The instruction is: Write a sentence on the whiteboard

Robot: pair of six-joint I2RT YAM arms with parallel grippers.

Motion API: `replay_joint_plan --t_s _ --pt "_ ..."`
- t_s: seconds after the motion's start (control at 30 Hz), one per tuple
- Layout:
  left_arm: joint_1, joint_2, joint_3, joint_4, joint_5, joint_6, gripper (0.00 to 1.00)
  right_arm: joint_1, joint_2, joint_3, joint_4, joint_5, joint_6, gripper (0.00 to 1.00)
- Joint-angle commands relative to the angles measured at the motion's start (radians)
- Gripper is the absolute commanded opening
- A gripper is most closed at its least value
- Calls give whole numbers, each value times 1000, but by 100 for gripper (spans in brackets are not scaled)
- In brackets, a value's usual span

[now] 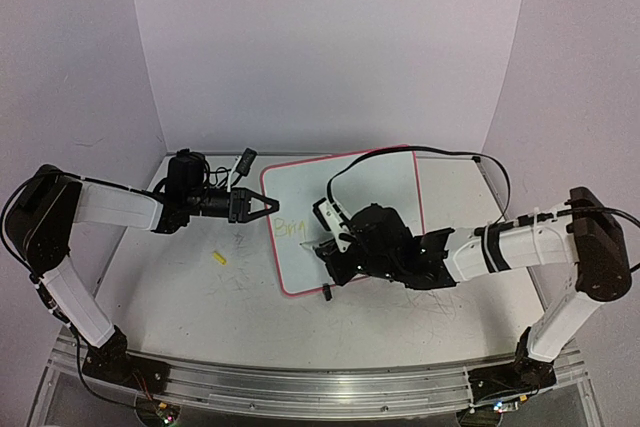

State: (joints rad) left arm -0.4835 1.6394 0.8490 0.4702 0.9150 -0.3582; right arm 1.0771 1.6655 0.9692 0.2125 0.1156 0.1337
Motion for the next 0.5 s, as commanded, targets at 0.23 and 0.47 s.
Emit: replay_joint_plan --t_s 0.23,0.47 --pt "-6 -1 26 -4 17 17 0 -28 -199 -68 65 40 -58 0" --pt "-6 -16 23 -10 8 23 0 -58 -193 -53 65 -2 -94 0"
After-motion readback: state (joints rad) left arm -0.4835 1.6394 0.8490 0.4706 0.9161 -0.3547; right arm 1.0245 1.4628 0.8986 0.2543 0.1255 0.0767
